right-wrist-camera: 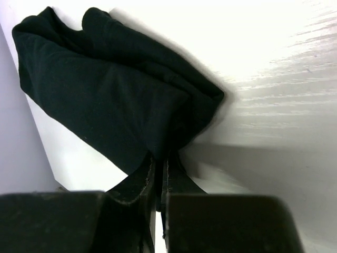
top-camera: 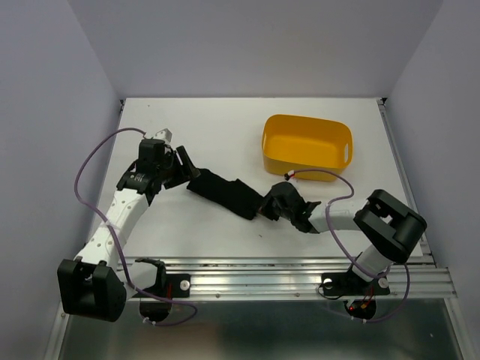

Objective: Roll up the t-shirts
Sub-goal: Pick up the T-shirt from the center of the board.

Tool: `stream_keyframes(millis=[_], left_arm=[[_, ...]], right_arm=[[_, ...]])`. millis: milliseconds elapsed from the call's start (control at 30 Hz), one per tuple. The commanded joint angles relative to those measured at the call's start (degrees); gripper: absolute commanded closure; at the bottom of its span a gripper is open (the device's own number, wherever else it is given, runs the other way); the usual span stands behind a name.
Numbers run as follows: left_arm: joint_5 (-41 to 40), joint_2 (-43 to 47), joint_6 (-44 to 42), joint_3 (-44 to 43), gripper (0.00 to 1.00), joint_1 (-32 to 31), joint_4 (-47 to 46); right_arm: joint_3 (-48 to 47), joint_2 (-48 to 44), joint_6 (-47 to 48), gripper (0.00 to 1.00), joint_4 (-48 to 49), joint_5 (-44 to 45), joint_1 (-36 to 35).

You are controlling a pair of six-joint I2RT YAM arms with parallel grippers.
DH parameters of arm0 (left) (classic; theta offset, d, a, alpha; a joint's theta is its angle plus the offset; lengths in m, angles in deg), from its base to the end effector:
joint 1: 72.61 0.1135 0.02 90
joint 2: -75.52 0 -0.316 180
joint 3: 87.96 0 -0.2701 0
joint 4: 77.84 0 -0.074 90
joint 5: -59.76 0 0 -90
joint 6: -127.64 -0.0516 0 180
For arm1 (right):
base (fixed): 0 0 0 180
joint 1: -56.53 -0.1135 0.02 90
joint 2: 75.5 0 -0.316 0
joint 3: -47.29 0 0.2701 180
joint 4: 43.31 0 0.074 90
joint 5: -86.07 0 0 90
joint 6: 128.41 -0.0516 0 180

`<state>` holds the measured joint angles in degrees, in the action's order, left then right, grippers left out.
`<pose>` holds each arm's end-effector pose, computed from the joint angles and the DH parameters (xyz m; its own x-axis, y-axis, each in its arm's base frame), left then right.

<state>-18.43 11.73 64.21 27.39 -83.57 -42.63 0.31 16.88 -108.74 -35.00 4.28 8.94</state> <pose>0.2467 -0.0585 0.3308 -0.6529 -0.3195 -0.6868 0.0670 0.8787 -0.4726 0.2230 0.2332 0.1615 -0.7527 0.5579 -0.3496 0.1629 0.6723 0.7222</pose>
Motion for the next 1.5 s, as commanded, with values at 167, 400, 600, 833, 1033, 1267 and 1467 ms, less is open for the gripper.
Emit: stream_keyframes(millis=[167,400,600,833,1033,1267,1467], left_arm=[[10.49,-0.64,-0.64,3.64,0.22,0.33,-2.95],[13.41,1.04,1.29,10.75,0.18,-1.16,-4.79],[20.53,0.07,1.91,14.98,0.18,-1.34,-7.6],[11.05,-0.11,7.0,15.86,0.15,-1.69,-2.86],[4.63,1.13,12.28,17.1,0.15,-3.54,-0.32],[6.81,-1.34,17.02,20.69,0.15,-6.97,-4.87],[8.57,-3.71,17.02,21.31,0.16,-7.85,-8.04]], right_arm=[[-0.82,-7.74,14.32,0.99,-17.31,-10.64,5.05],[-1.53,-12.57,24.17,0.99,-32.47,-14.96,8.04],[-3.37,-11.34,33.41,0.99,-39.42,-14.02,9.27],[-6.28,-10.9,35.69,0.85,-41.71,-11.99,10.33],[-7.33,-10.38,36.22,0.76,-42.24,-11.46,10.86],[-9.26,-8.62,36.84,0.64,-42.59,-12.42,10.86],[-10.32,-9.94,36.49,0.5,-42.94,-12.16,10.86]])
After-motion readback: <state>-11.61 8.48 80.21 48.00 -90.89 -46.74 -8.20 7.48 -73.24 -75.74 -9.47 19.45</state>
